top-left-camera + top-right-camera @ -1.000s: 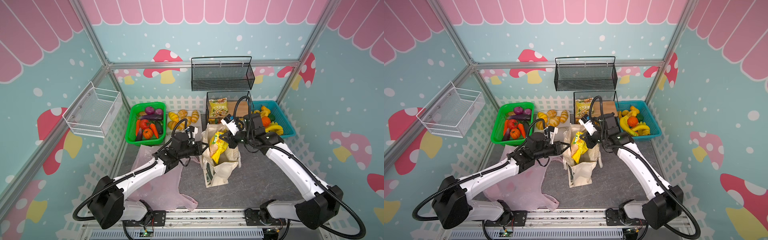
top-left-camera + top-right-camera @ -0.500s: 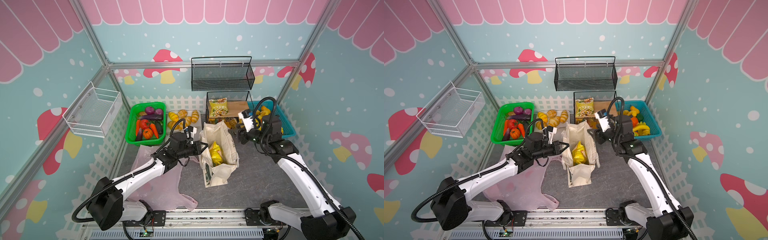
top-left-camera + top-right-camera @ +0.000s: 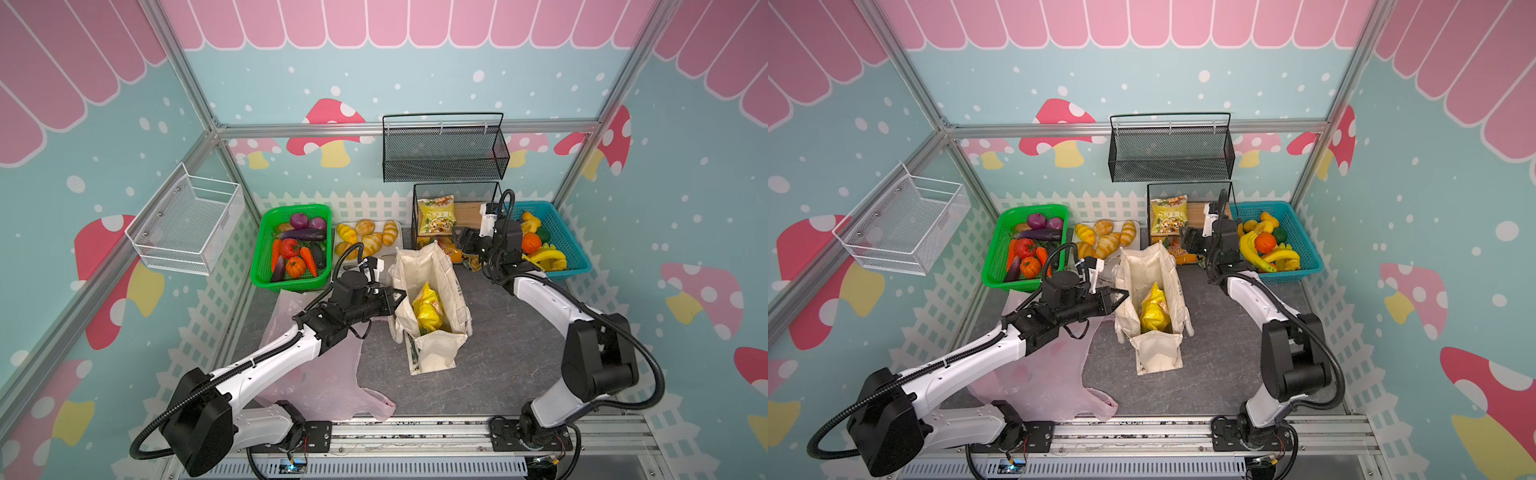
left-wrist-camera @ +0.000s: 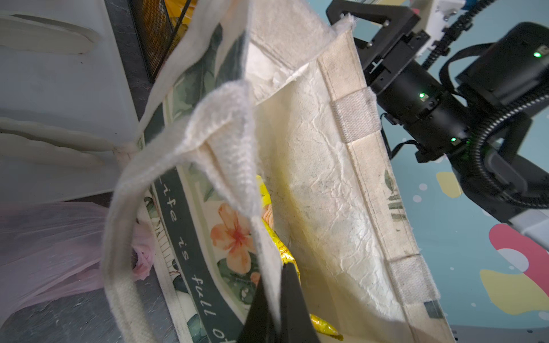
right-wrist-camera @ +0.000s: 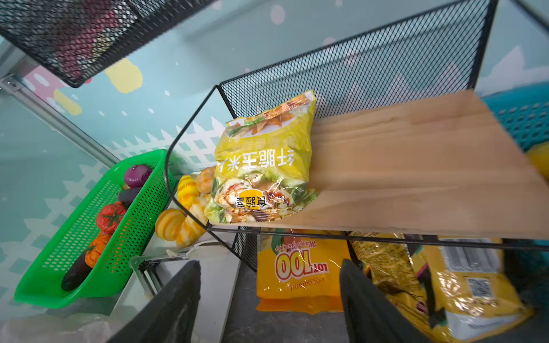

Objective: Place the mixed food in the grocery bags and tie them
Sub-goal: 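Move the right gripper back to the wire rack toward the noodle-snack bag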

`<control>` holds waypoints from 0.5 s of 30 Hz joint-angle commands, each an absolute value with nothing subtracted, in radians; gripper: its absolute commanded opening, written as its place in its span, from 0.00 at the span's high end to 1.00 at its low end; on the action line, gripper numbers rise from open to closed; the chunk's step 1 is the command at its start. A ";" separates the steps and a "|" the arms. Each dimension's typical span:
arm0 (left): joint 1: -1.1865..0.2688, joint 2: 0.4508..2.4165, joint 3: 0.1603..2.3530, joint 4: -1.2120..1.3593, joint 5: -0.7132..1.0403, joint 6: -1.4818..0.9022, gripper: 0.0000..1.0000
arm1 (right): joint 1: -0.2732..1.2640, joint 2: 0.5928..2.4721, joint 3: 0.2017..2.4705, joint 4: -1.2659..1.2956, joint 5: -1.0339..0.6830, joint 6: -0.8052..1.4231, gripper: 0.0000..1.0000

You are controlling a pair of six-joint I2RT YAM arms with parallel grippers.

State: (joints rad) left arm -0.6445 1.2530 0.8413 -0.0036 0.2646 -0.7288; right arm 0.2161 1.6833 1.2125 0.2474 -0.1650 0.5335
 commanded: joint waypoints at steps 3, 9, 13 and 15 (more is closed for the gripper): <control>-0.638 1.234 0.826 -0.038 0.238 -0.710 1.00 | 0.215 1.830 1.373 0.347 -0.186 0.589 0.24; -0.637 1.230 0.827 -0.046 0.238 -0.698 1.00 | 0.201 1.979 1.475 0.378 -0.267 0.561 0.25; -0.637 1.233 0.823 -0.044 0.232 -0.694 1.00 | 0.196 2.024 1.492 0.404 -0.331 0.581 0.28; -0.637 1.236 0.824 -0.043 0.235 -0.695 1.00 | 0.192 2.040 1.495 0.423 -0.361 0.589 0.28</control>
State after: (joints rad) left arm -0.6434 1.2499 0.8413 -0.0189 0.2565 -0.7143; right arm 0.1974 2.0148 1.4677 0.3717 -0.2928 0.5632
